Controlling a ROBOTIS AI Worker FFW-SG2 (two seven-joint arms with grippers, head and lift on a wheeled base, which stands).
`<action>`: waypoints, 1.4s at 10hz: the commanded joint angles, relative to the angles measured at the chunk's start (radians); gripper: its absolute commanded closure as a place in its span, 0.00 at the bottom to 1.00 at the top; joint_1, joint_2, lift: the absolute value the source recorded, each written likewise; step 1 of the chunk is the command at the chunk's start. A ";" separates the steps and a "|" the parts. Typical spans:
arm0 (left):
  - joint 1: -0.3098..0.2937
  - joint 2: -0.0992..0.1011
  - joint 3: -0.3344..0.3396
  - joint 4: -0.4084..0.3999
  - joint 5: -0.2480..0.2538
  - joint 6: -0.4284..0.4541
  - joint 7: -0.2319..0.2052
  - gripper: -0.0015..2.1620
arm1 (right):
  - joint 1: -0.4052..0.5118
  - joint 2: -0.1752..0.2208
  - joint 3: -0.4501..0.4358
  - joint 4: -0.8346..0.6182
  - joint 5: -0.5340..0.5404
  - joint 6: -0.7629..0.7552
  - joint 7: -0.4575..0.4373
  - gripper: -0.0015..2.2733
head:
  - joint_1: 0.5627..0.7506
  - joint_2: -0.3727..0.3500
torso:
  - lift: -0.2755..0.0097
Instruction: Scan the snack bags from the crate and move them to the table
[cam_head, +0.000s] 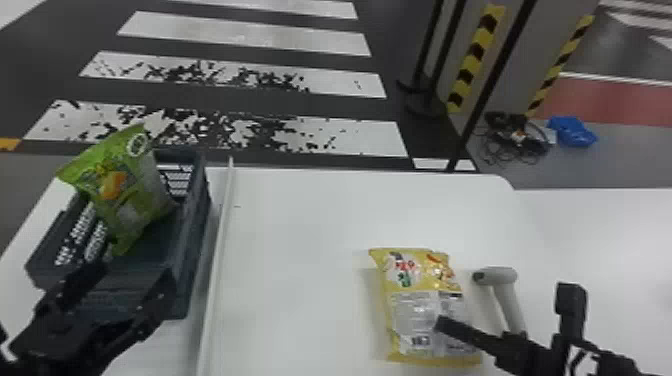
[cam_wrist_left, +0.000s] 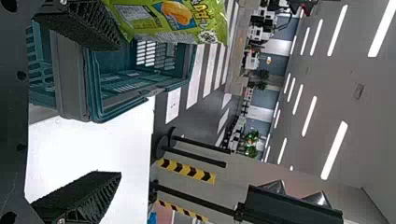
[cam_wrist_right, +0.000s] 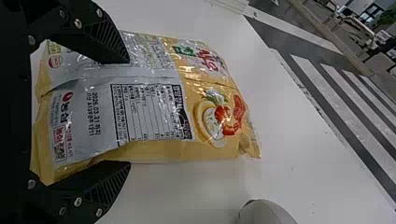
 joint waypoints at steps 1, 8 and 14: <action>-0.003 0.001 0.000 0.000 0.000 0.000 -0.001 0.02 | -0.010 -0.008 0.025 0.016 0.025 0.005 -0.001 0.92 | 0.70 0.30 | 0.63; -0.018 -0.002 -0.015 0.029 0.000 -0.021 0.000 0.02 | 0.048 -0.017 -0.006 -0.119 0.011 -0.005 0.038 0.99 | 0.70 0.30 | 0.63; -0.006 0.001 -0.025 0.043 -0.005 -0.049 0.000 0.02 | 0.011 -0.023 -0.177 -0.182 -0.138 0.029 0.018 0.99 | 0.70 0.29 | 0.63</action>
